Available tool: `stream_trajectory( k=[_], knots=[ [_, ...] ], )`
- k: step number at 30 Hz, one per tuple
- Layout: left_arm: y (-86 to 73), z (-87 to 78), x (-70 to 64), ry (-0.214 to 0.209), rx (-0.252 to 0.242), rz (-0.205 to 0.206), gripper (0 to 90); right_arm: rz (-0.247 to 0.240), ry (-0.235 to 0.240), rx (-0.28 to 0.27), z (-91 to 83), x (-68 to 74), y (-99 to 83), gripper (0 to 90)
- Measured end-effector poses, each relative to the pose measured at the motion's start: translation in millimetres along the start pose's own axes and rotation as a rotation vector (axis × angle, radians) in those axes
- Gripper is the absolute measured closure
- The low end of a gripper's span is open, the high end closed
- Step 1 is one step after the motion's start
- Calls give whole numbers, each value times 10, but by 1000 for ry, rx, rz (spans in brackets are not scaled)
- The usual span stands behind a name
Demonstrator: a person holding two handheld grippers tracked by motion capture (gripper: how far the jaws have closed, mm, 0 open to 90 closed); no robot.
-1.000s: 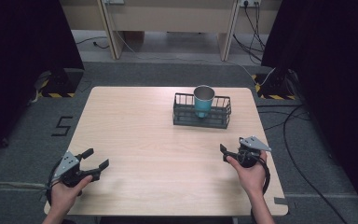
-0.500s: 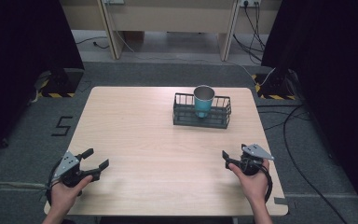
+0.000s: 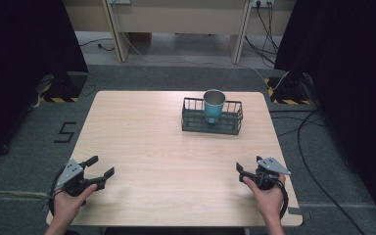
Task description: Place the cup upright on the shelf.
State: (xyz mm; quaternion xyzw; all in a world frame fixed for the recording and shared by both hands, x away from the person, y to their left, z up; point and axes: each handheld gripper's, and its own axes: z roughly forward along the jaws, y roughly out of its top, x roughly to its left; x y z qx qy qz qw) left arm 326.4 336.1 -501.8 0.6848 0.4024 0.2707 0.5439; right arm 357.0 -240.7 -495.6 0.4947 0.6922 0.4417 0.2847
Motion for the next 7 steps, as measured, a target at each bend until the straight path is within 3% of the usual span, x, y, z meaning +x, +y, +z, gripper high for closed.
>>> stream_trajectory(
  k=[7],
  knots=[
    [0,3,1,0,0,0,164,-4,6,-4,11,16,1,162]
  ],
)
